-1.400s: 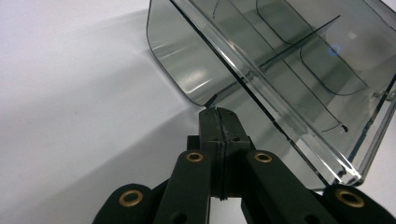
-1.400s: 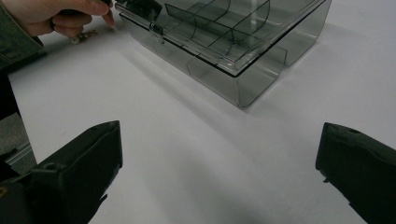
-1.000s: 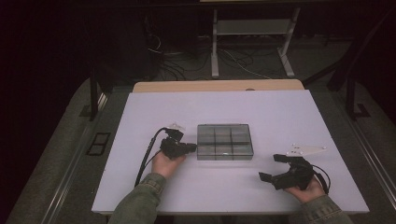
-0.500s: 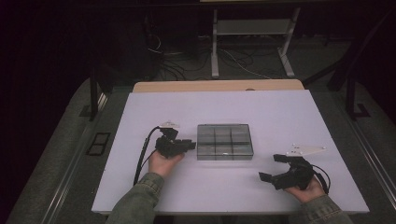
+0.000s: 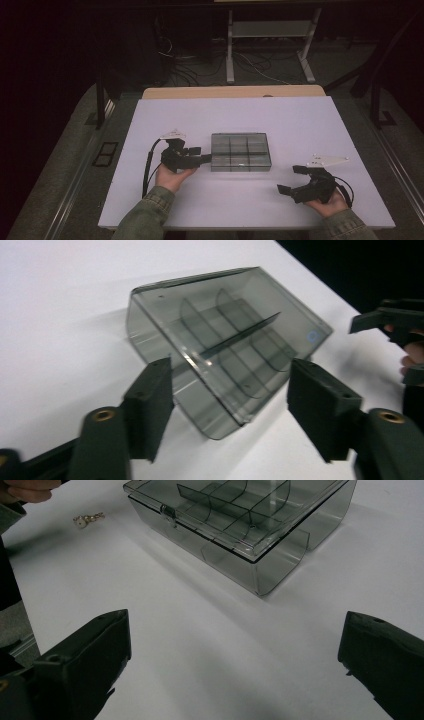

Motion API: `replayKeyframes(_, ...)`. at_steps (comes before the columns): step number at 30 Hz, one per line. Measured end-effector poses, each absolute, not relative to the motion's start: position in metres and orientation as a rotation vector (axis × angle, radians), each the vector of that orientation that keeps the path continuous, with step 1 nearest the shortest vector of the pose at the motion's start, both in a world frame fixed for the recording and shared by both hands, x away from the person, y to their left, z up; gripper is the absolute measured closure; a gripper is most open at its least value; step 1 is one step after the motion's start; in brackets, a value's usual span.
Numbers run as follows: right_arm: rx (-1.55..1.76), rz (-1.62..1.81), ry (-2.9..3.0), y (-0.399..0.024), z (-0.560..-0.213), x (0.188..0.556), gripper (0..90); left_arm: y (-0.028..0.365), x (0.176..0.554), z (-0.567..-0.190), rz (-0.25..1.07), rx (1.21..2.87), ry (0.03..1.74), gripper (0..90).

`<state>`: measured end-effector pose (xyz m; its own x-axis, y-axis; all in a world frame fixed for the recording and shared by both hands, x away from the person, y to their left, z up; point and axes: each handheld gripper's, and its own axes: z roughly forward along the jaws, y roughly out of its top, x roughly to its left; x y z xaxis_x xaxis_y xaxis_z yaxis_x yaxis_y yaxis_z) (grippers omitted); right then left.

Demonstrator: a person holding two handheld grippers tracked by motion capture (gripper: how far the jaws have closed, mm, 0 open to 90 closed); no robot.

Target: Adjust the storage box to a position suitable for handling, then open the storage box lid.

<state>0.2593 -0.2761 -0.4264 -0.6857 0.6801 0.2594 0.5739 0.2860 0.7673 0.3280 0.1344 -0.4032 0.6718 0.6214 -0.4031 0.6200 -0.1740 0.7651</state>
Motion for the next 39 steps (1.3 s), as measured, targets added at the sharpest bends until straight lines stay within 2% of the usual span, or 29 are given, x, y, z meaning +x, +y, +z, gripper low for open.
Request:
replayKeyframes(8,1.192,1.372,2.424,-0.277,-0.426,0.259,0.5,0.125,0.318,-0.403,0.012,1.902,0.939,14.3)
replayKeyframes(16,1.195,1.372,2.423,-0.277,-0.426,0.259,0.5,0.115,0.313,-0.406,0.050,1.968,0.889,12.6)
replayKeyframes(30,1.190,1.354,2.442,-0.275,-0.427,0.259,0.5,0.105,0.314,-0.418,0.124,2.085,0.853,15.7)
replayKeyframes(39,1.184,1.353,2.445,-0.274,-0.428,0.259,0.5,0.100,0.312,-0.421,0.217,2.170,0.828,32.0)
